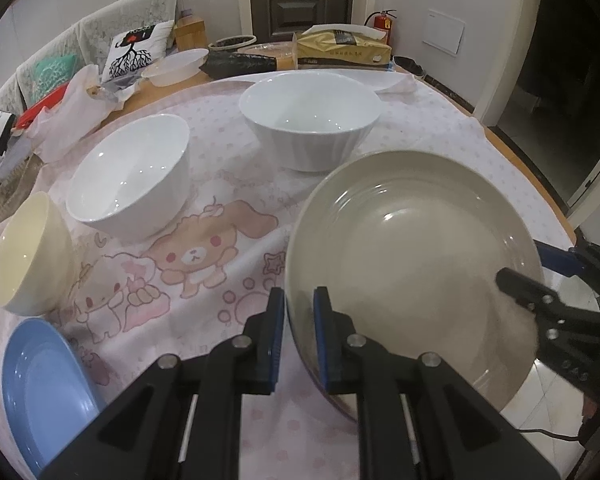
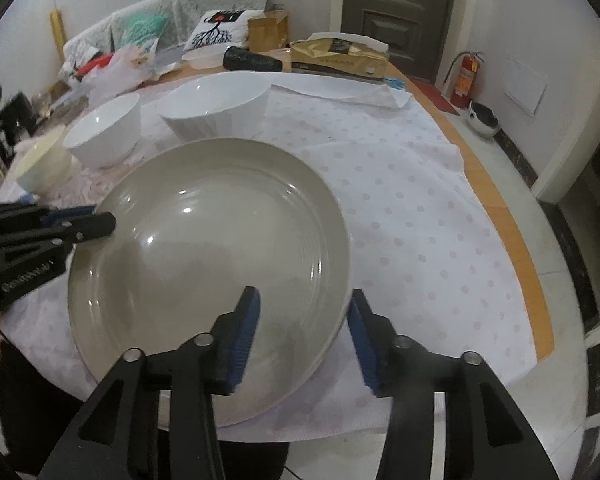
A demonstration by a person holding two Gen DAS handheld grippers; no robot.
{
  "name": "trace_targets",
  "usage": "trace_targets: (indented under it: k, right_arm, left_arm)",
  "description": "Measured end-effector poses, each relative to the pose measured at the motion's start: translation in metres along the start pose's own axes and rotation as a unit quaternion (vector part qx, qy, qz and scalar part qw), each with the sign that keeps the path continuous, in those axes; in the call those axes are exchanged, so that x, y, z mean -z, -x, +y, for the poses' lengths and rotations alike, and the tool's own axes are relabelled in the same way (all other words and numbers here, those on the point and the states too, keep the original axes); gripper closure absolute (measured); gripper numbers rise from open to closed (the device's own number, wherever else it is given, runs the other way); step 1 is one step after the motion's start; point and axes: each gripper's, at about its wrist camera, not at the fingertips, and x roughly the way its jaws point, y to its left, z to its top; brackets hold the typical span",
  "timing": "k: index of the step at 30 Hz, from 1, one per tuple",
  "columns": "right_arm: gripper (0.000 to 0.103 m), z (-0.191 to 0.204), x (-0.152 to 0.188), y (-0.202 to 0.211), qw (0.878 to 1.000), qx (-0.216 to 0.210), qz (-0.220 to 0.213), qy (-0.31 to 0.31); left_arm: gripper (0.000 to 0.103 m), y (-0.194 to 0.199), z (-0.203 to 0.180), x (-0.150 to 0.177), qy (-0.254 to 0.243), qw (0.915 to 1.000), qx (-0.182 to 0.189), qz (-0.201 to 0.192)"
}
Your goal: Organize plates and bowls
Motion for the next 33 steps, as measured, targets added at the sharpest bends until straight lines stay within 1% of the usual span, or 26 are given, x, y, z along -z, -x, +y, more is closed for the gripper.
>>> trace_targets:
  k: [2, 4, 5, 6, 7, 9, 10, 12, 13, 15, 17, 18, 20, 22, 23, 26, 28, 31, 32, 33]
  right_arm:
    - [0.061, -0.002, 0.0, 0.002, 1.0, -0.001, -0.002, -0.009]
    - [0.061, -0.004, -0.002, 0.007, 1.0, 0.003, -0.011, -0.019]
    - [0.056, -0.005, -0.003, 0.012, 1.0, 0.011, -0.018, -0.022]
    - [0.049, -0.005, -0.004, 0.017, 0.999, 0.019, -0.027, -0.024]
    - [0.046, -0.004, -0.006, 0.024, 0.999, 0.02, -0.039, -0.025]
    - [0.04, 0.0, -0.009, 0.036, 0.998, 0.001, -0.06, -0.026]
    - [0.039, 0.006, -0.012, 0.043, 0.997, -0.016, -0.072, -0.027]
    - [0.033, 0.019, -0.017, 0.053, 0.995, -0.046, -0.09, -0.023]
    - [0.03, 0.029, -0.02, 0.058, 0.993, -0.067, -0.099, -0.018]
    - [0.019, 0.049, -0.025, 0.064, 0.989, -0.095, -0.11, -0.007]
    - [0.015, 0.075, -0.031, 0.068, 0.986, -0.119, -0.118, 0.011]
    - [0.014, 0.09, -0.034, 0.069, 0.983, -0.135, -0.121, 0.025]
    - [0.013, 0.118, -0.039, 0.067, 0.979, -0.163, -0.117, 0.045]
    - [0.013, 0.146, -0.042, 0.062, 0.976, -0.185, -0.101, 0.058]
    - [0.013, 0.163, -0.042, 0.059, 0.976, -0.187, -0.09, 0.068]
    - [0.013, 0.2, -0.037, 0.05, 0.975, -0.181, -0.075, 0.102]
    - [0.014, 0.219, -0.034, 0.042, 0.972, -0.196, -0.058, 0.117]
    - [0.016, 0.237, -0.031, 0.03, 0.968, -0.224, -0.026, 0.113]
    - [0.017, 0.241, -0.029, 0.025, 0.967, -0.229, -0.015, 0.109]
    - [0.022, 0.244, -0.028, 0.021, 0.967, -0.232, -0.008, 0.107]
  left_arm:
    - [0.081, 0.008, 0.005, 0.001, 0.007, 0.9999, 0.003, -0.008]
    - [0.076, 0.02, 0.013, 0.002, 0.018, 0.9996, 0.008, -0.021]
    - [0.076, 0.029, 0.021, 0.002, 0.026, 0.9992, 0.011, -0.029]
    - [0.076, 0.035, 0.026, 0.003, 0.03, 0.9989, 0.011, -0.034]
    - [0.075, 0.042, 0.032, 0.004, 0.036, 0.9985, 0.01, -0.04]
    - [0.071, 0.056, 0.051, 0.007, 0.051, 0.9973, 0.004, -0.052]
    - [0.069, 0.064, 0.062, 0.011, 0.06, 0.9965, 0.0, -0.058]
    - [0.068, 0.075, 0.084, 0.016, 0.078, 0.9947, -0.01, -0.066]
    - [0.068, 0.081, 0.096, 0.021, 0.087, 0.9937, -0.017, -0.069]
    - [0.066, 0.092, 0.124, 0.032, 0.109, 0.9906, -0.034, -0.076]
    - [0.062, 0.102, 0.15, 0.045, 0.132, 0.9865, -0.05, -0.083]
    - [0.061, 0.107, 0.165, 0.052, 0.145, 0.9839, -0.06, -0.086]
    - [0.061, 0.114, 0.194, 0.068, 0.172, 0.9779, -0.078, -0.089]
    - [0.061, 0.118, 0.22, 0.084, 0.198, 0.9721, -0.089, -0.088]
    - [0.061, 0.12, 0.232, 0.091, 0.208, 0.9696, -0.094, -0.088]
    - [0.06, 0.12, 0.26, 0.114, 0.238, 0.9624, -0.1, -0.083]
    - [0.06, 0.116, 0.275, 0.127, 0.255, 0.9586, -0.101, -0.078]
    - [0.061, 0.111, 0.286, 0.141, 0.267, 0.9557, -0.101, -0.072]
    - [0.061, 0.109, 0.29, 0.146, 0.27, 0.9552, -0.098, -0.07]
    - [0.061, 0.108, 0.29, 0.148, 0.272, 0.955, -0.096, -0.068]
